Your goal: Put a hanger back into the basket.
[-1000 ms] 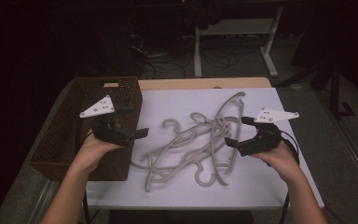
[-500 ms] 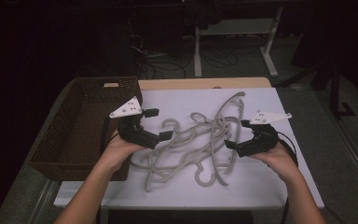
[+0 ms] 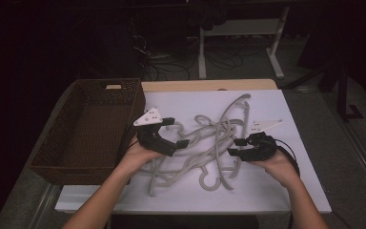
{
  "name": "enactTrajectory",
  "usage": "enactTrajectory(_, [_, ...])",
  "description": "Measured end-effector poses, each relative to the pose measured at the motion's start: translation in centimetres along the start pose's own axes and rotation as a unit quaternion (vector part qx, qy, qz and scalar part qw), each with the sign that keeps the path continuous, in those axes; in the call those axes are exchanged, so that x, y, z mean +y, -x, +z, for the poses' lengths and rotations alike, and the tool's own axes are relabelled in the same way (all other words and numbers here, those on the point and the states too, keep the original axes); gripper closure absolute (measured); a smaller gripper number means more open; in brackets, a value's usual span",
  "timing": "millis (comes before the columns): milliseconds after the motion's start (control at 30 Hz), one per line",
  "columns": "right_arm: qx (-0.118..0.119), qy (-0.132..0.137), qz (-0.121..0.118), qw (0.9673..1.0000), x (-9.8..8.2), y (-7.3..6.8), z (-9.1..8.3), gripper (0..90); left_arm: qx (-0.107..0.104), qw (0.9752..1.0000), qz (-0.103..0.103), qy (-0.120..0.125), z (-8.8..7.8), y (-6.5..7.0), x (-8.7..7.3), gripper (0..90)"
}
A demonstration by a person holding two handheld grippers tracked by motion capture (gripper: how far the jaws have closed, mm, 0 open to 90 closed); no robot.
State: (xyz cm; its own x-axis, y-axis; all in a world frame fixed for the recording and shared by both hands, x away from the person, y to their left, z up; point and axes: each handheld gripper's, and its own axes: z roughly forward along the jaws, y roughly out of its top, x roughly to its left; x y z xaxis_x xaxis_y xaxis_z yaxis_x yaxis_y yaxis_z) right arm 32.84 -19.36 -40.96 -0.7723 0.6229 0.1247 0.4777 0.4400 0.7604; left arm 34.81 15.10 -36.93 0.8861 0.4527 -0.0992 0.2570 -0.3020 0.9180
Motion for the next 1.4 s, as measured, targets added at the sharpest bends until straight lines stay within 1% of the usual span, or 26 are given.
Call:
enactTrajectory(67, [-0.001, -0.012, -0.005, 0.9999, -0.1, 0.0, 0.5, 70.2, 0.001, 1.0, 0.001, -0.003, 0.1, 0.0, -0.1, 0.0])
enactTrajectory(100, [0.003, -0.017, -0.008, 0.9998, -0.1, 0.0, 0.7, 76.5, 0.001, 1.0, 0.002, -0.004, 0.1, 0.0, -0.2, 0.0])
enactTrajectory(133, [0.008, -0.021, -0.009, 0.9997, -0.1, -0.1, 1.0, 80.8, 0.002, 1.0, 0.0, -0.004, 0.2, 0.0, -0.2, 0.0])
enactTrajectory(200, [0.015, -0.034, -0.014, 0.9992, -0.1, -0.1, 1.5, 86.0, 0.001, 1.0, -0.001, -0.005, 0.3, 0.0, -0.4, 0.0])
enactTrajectory(267, [0.021, -0.046, -0.016, 0.9986, -0.2, -0.1, 2.0, 88.6, 0.001, 1.0, -0.001, -0.008, 0.4, 0.1, -0.5, 0.0])
enactTrajectory(433, [0.025, -0.072, -0.022, 0.9968, -0.3, -0.1, 3.7, 89.0, -0.003, 0.9999, -0.001, -0.014, 0.7, 0.2, -0.9, 0.0])
enactTrajectory(533, [0.024, -0.081, -0.026, 0.996, -0.2, -0.1, 4.4, 89.1, -0.006, 0.9998, -0.002, -0.018, 0.8, 0.2, -1.0, 0.0])
enactTrajectory(733, [0.022, -0.098, -0.03, 0.9945, -0.4, -0.1, 5.3, 89.2, -0.007, 0.9998, -0.001, -0.021, 1.0, 0.3, -1.2, 0.0])
enactTrajectory(967, [0.033, -0.109, -0.032, 0.993, -0.2, -0.5, 6.1, 89.2, -0.005, 0.9997, 0.001, -0.023, 0.9, 0.3, -1.2, 0.0])
enactTrajectory(1033, [0.039, -0.109, -0.033, 0.9927, -0.2, -0.6, 6.3, 89.2, -0.003, 0.9997, 0.003, -0.024, 0.9, 0.3, -1.2, 0.0])
enactTrajectory(1100, [0.05, -0.105, -0.026, 0.9929, -0.1, -0.6, 6.3, 89.2, -0.003, 0.9997, 0.003, -0.026, 0.9, 0.3, -1.2, 0.0])
enactTrajectory(1333, [0.073, -0.085, -0.022, 0.9935, 0.5, -0.7, 6.5, 89.3, 0.002, 0.9996, 0.004, -0.028, 0.8, 0.1, -1.2, 0.0])
enactTrajectory(1400, [0.08, -0.08, -0.016, 0.9934, 0.7, -0.8, 6.6, 89.3, 0.003, 0.9995, 0.004, -0.03, 0.9, 0.1, -1.3, 0.0])
